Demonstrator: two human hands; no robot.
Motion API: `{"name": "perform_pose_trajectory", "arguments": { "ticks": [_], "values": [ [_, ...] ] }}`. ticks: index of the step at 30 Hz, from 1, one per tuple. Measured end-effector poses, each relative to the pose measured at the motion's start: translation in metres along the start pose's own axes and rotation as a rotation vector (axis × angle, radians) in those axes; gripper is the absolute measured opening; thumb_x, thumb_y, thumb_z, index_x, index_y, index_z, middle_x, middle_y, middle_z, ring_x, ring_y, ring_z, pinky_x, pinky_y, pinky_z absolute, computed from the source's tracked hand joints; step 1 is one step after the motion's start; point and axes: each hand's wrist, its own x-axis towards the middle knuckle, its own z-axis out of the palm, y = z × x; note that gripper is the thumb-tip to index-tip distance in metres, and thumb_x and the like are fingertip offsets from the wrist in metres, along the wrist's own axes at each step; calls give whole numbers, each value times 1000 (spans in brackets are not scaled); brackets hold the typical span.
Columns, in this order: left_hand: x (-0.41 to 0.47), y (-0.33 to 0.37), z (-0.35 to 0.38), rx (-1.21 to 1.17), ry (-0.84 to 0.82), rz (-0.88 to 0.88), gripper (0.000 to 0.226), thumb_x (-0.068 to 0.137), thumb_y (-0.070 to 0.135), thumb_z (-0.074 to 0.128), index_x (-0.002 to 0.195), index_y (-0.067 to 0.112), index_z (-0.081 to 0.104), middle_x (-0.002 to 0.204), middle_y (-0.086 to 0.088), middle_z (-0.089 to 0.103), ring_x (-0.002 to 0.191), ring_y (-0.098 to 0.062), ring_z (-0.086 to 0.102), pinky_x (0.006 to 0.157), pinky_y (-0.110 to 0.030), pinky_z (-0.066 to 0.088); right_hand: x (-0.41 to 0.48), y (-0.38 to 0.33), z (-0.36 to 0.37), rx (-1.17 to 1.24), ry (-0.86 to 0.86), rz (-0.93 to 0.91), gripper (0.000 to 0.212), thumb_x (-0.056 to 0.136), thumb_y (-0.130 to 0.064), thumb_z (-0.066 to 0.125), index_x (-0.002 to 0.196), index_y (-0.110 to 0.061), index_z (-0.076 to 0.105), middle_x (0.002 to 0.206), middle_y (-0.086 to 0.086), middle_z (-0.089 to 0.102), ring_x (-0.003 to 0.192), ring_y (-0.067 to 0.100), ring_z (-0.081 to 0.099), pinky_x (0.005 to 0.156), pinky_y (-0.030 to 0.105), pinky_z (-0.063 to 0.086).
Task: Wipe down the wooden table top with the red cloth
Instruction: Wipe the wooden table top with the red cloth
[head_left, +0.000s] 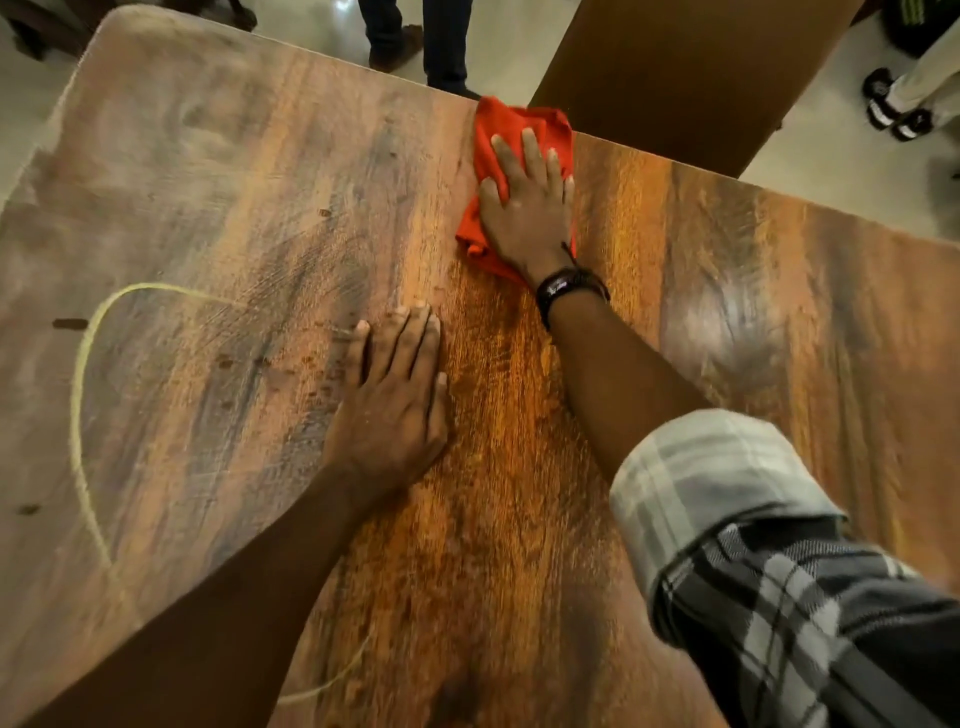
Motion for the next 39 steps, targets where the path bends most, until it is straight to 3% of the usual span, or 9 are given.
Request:
{"name": "perform_pose_trajectory", "arguments": {
  "ticks": [5,10,14,19,25,32,36,39],
  "values": [
    [-1,0,-2,21,-14,13,61,100,32,22,152,2,34,160,-17,33,150,-32,25,122,-56,14,-169,4,10,60,15,-78,58,101,-45,34,157,-34,25,168,-3,11,155,26,4,125,51,2],
    [-2,-1,-3,45,-32,30,61,101,33,21,153,2,32,160,-17,31,150,-33,25,122,-56,13,-315,4,16,34,-9,-25,58,101,-44,34,157,-35,24,168,-6,6,156,20,-4,125,51,5],
    [-1,1,-2,45,-24,35,62,101,33,20,153,2,32,161,-17,30,151,-33,23,123,-55,11,-290,3,19,24,-1,-1,58,100,-48,33,156,-37,25,168,-7,8,156,19,-2,125,53,4],
    [0,1,2,46,-7,18,60,100,31,23,153,3,32,161,-16,31,151,-32,22,123,-55,11,-159,-3,17,-2,89,34,60,99,-54,28,155,-33,32,167,0,19,154,29,12,122,54,4],
    [-2,-3,5,17,-4,30,61,101,33,20,155,6,28,162,-13,28,152,-29,18,124,-53,7,-73,-3,13,1,22,15,55,104,-48,33,157,-33,26,168,0,11,155,29,4,123,52,-2],
    [-5,0,-6,-39,-38,25,65,98,33,20,156,5,25,164,-14,24,153,-28,14,124,-53,4,-142,-7,22,14,81,5,54,102,-46,37,155,-34,31,167,-2,15,155,29,9,124,49,2],
    [-8,-3,-8,-98,-18,53,60,101,33,19,151,5,37,158,-16,36,149,-32,27,123,-54,10,-247,-10,31,41,158,19,55,100,-47,35,153,-33,37,165,0,24,154,28,16,123,49,9],
    [-24,-8,-15,-164,11,79,56,102,36,27,146,6,45,151,-14,47,142,-30,39,121,-53,18,-339,-17,35,46,133,17,54,101,-46,36,154,-33,35,166,-1,20,155,25,11,125,49,10]
  ]
}}
